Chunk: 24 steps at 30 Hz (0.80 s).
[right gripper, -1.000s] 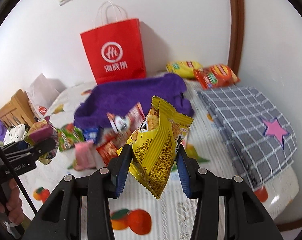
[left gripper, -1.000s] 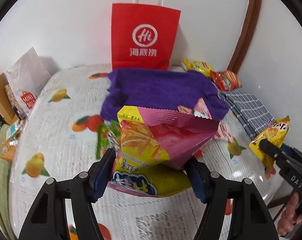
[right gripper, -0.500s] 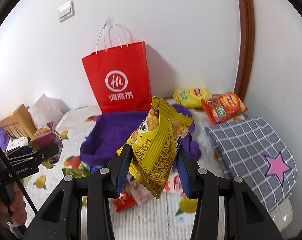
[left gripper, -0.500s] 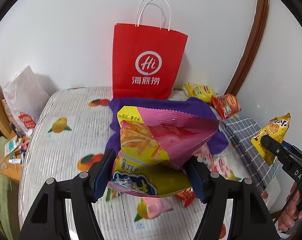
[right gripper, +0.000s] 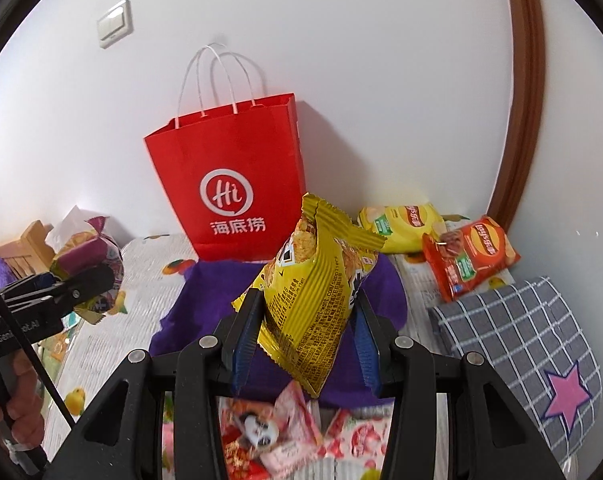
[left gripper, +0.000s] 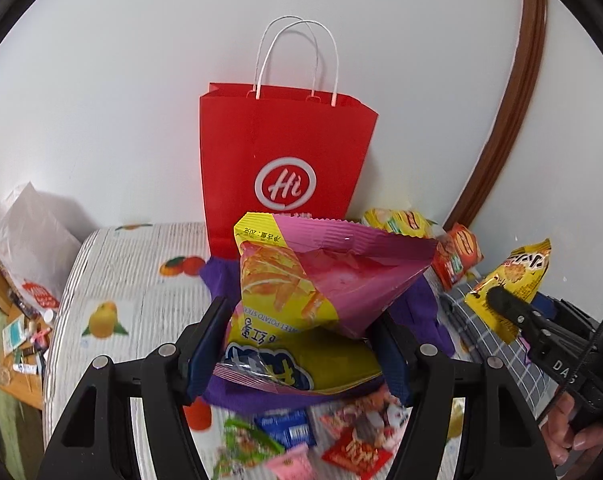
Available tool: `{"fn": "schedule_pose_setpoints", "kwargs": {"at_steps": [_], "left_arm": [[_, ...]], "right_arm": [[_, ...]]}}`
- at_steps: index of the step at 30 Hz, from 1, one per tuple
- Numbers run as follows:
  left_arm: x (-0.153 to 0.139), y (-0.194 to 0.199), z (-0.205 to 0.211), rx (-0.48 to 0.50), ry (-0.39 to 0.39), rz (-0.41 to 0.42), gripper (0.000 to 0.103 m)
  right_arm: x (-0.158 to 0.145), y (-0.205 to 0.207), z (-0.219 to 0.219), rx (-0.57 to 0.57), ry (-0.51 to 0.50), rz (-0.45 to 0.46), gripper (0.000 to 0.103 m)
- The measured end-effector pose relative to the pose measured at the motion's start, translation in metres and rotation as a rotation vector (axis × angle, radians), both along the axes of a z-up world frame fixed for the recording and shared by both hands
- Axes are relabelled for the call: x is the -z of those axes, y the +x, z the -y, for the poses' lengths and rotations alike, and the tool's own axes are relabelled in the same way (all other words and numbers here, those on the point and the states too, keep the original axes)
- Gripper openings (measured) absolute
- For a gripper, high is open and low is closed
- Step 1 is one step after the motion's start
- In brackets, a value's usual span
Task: Organize snacks
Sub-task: 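Lift the yellow bag with the right tool while the left tool grasps and lifts the pink-yellow bag, then carry the yellow bag over the purple towel and open the right tool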
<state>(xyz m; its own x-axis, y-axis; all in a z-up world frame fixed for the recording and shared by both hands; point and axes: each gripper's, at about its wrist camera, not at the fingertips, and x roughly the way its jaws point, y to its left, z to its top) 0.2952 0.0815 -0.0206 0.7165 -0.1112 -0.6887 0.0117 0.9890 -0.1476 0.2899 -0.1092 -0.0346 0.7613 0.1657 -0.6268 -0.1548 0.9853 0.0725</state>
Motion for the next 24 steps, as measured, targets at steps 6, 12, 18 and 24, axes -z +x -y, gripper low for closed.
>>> {"fn": "schedule_pose_setpoints", "kwargs": {"at_steps": [6, 12, 18, 24], "left_arm": [[0.009, 0.032, -0.007, -0.018, -0.015, -0.010, 0.066], [0.021, 0.062, -0.014, -0.036, -0.051, -0.035, 0.066], [0.034, 0.079, -0.019, -0.060, -0.041, -0.043, 0.066], [0.053, 0.093, -0.023, -0.070, -0.039, -0.083, 0.066]], "right_arm": [[0.010, 0.041, -0.006, -0.007, -0.007, -0.025, 0.044], [0.017, 0.074, -0.011, -0.016, 0.017, -0.047, 0.044], [0.021, 0.098, -0.012, -0.022, 0.036, -0.048, 0.044], [0.041, 0.117, -0.010, -0.014, 0.046, -0.081, 0.044]]}}
